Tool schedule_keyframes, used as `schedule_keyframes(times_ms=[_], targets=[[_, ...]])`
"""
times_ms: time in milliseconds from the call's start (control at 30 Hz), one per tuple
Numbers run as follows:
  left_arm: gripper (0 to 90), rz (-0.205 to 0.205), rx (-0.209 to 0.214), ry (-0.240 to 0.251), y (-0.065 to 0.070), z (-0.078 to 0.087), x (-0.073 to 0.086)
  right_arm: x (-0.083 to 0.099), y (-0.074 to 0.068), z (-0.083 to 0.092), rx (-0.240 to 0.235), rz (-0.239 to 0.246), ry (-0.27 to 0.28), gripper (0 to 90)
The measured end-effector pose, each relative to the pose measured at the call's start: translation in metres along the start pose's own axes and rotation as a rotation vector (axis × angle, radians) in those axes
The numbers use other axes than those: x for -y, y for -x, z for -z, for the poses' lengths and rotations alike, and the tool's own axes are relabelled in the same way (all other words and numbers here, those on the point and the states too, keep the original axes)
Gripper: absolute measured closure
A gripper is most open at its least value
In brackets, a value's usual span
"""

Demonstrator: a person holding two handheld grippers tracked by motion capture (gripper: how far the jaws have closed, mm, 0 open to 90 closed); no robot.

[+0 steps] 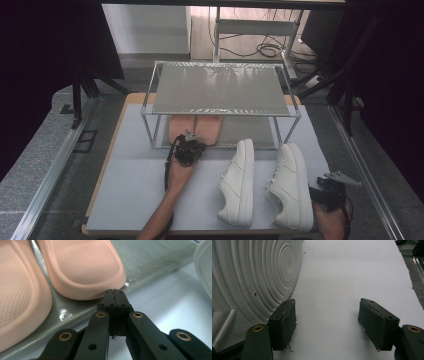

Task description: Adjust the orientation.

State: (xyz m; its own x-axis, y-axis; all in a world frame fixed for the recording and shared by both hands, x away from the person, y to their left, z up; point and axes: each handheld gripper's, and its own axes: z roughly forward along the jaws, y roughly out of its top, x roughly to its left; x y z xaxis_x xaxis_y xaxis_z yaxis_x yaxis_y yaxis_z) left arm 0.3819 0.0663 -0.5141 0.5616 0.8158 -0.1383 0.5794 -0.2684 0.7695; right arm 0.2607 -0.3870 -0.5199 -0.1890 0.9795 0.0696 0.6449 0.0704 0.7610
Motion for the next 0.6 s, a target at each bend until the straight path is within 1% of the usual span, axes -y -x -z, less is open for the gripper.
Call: schedule_keyframes(times_ms=[33, 67, 133, 200, 233, 300, 367, 400, 433, 467, 533, 600], targets=[[89.7, 0.000, 0.000, 0.000, 0.000, 0.000, 0.000, 0.000, 0.000, 0.000, 0.000, 0.000, 0.000, 31.0], [89.4, -0.011, 0.001, -0.002, 0.001, 0.004, 0.000, 0.000, 0.000, 0.000, 0.000, 0.001, 0.000, 31.0], [89.0, -0.013, 0.003, 0.000, 0.002, 0.009, 0.000, 0.000, 0.000, 0.000, 0.000, 0.000, 0.000, 31.0], [86.9, -0.017, 0.004, 0.001, 0.004, 0.014, 0.001, 0.000, 0.000, 0.000, 0.000, 0.001, 0.000, 31.0], [86.2, -0.027, 0.003, 0.002, 0.004, 0.017, 0.001, 0.000, 0.000, 0.000, 0.000, 0.000, 0.000, 31.0], [83.9, -0.028, 0.002, 0.001, 0.004, 0.022, 0.003, 0.000, 0.000, 0.000, 0.000, 0.000, 0.000, 31.0], [82.5, -0.045, -0.004, 0.001, 0.004, 0.028, 0.005, 0.000, 0.000, 0.000, 0.000, 0.000, 0.000, 31.0], [80.9, -0.040, -0.006, 0.002, 0.002, 0.033, 0.007, 0.000, 0.000, 0.000, 0.000, -0.001, -0.001, 31.0], [80.0, -0.040, -0.006, 0.002, 0.002, 0.033, 0.007, 0.000, 0.000, 0.000, 0.000, -0.001, -0.001, 31.0], [78.6, -0.022, -0.003, 0.011, 0.001, 0.036, 0.009, 0.000, 0.000, 0.000, 0.000, 0.000, -0.001, 31.0], [77.6, -0.024, -0.004, 0.008, 0.000, 0.043, 0.012, 0.000, 0.000, 0.000, 0.000, -0.001, -0.001, 31.0], [73.0, -0.030, -0.004, 0.006, -0.001, 0.050, 0.015, 0.000, 0.000, 0.000, 0.000, 0.000, -0.001, 31.0]])
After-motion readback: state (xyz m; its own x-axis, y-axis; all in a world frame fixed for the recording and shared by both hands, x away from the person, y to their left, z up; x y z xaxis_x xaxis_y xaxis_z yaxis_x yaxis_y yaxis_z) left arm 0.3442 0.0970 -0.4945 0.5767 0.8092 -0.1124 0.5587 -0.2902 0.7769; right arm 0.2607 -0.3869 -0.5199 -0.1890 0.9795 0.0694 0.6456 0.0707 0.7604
